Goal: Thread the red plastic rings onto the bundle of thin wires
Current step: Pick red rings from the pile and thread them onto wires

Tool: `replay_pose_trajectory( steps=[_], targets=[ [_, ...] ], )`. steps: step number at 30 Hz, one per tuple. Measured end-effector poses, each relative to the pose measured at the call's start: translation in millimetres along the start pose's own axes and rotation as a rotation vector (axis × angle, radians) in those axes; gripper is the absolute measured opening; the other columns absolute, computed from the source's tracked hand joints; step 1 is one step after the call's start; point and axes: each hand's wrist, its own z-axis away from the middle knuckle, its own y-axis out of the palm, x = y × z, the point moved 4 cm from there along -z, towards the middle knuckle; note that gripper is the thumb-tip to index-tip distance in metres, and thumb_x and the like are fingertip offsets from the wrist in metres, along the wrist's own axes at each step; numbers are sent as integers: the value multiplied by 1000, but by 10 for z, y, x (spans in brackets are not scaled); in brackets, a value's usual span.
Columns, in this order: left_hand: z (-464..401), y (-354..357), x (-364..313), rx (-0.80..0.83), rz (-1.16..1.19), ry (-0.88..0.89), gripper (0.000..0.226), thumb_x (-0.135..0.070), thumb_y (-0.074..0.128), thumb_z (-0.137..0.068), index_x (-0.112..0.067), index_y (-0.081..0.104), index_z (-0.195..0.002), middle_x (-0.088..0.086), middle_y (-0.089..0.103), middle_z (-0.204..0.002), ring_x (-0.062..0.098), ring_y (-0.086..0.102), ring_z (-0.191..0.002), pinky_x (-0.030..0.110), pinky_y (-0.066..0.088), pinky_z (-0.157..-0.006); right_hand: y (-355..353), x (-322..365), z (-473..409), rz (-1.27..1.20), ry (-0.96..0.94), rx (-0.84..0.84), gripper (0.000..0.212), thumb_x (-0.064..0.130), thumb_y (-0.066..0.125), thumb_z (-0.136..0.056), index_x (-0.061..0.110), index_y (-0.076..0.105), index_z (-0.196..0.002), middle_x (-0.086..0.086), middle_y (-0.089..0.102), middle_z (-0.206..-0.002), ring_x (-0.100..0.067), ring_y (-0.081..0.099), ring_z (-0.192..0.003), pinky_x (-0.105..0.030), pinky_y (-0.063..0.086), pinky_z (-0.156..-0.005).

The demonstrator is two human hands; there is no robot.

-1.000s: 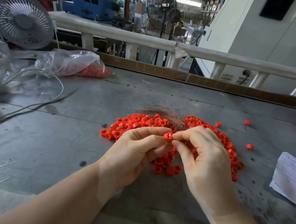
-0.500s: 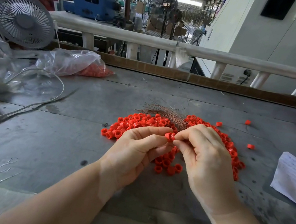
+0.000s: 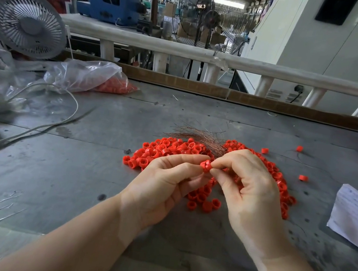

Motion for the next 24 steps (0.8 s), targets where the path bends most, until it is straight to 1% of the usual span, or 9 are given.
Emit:
replay_pose_trajectory(
  steps=[1,2,5,8,9,12,16,18,24],
  targets=[
    [-1,1,-4,5,2,1,23,9,56,-76,-4,76,-75,11,71,-74,13,69,-65,17,56,-61,-1,-18,-5,-66,38,-7,5,9,63,-81,11,66,-77,6,58,-77,-4,52,-75,-12,39,-71],
    [-1,4,-7,11,5,2,20,6,58,-72,-4,76,-75,11,71,-74,13,69,-67,17,56,-62,-3,-42,-9,-131,82,-14,7,9,64,-80,15,65,-77,8,58,-76,-2,52,-72,-8,37,-69],
    [-7,-7,-13,7,14,9,19,1,61,-64,-5,76,-74,11,71,-75,13,70,-68,18,56,-63,2,-163,4,-311,274,-22,20,12,69,-81,29,64,-74,11,62,-68,-1,54,-65,-8,38,-62],
    [-23,-21,-8,-3,50,0,20,3,60,-66,-2,75,-77,11,71,-74,13,70,-68,18,56,-63,38,-248,26,-545,452,-14,7,26,69,-74,32,69,-76,15,61,-63,1,51,-61,-11,39,-61],
    [-24,-21,-9,-2,69,-6,21,3,60,-65,-1,75,-79,12,71,-74,14,70,-69,18,56,-63,49,-263,32,-605,485,-10,7,29,66,-71,33,70,-77,15,60,-62,2,50,-59,-10,40,-60],
    [-21,-21,-14,10,107,-20,23,2,60,-63,0,74,-81,12,71,-75,15,71,-70,18,56,-62,75,-279,40,-715,541,15,9,30,65,-68,32,71,-75,14,58,-59,2,47,-56,-9,40,-56],
    [-15,-9,-19,31,124,-33,23,1,61,-62,-2,76,-79,12,71,-75,14,71,-70,17,55,-60,84,-282,47,-803,601,27,12,33,67,-63,30,72,-73,10,55,-59,-3,43,-55,-11,39,-52],
    [-15,-5,-13,35,138,-47,23,1,61,-61,-2,76,-79,12,71,-75,14,71,-69,17,55,-59,83,-280,46,-828,613,23,14,35,67,-60,29,72,-72,9,54,-59,-4,42,-54,-11,39,-52],
    [-25,-20,-8,32,167,-68,23,1,62,-62,-2,76,-80,13,72,-77,15,71,-71,17,55,-59,84,-276,42,-834,608,20,11,31,66,-63,29,72,-71,9,54,-58,-4,42,-54,-12,39,-52]
  ],
)
